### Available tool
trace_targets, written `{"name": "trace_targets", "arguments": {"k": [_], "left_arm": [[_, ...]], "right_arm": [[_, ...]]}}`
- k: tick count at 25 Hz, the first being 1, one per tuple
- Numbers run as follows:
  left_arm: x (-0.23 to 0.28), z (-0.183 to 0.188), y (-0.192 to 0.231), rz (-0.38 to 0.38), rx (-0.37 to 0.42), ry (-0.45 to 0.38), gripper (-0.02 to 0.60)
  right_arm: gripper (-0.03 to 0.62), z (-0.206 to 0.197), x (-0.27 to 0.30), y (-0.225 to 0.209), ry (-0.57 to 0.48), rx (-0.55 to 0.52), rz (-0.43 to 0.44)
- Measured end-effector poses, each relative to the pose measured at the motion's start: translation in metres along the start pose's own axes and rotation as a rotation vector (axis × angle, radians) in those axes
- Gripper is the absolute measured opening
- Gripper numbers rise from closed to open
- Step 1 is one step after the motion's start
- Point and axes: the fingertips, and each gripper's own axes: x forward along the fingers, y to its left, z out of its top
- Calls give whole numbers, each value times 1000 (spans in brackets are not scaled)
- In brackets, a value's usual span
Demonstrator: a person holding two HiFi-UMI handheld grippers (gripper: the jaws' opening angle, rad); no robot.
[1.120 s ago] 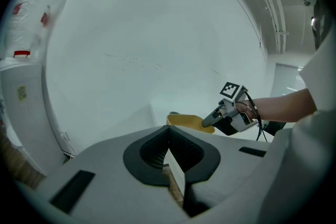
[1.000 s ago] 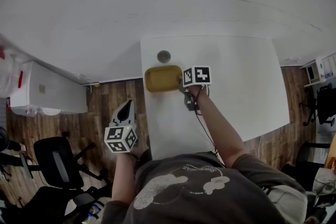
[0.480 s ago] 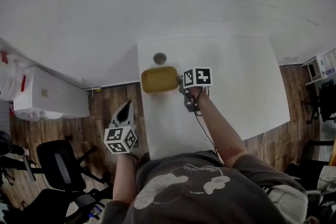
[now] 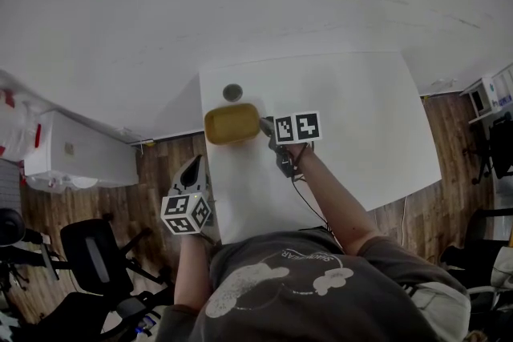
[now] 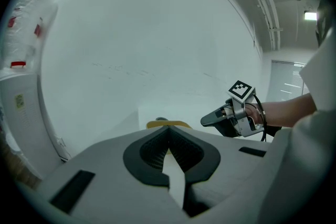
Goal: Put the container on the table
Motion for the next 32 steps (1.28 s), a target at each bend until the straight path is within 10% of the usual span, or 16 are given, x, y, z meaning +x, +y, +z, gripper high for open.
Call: {"name": "trace_targets", "arguments": {"k": [32], "left_arm": [[40, -49, -150, 41, -35, 30, 0]], "right_arm": [[0, -8, -113, -94, -105, -141, 220]]}}
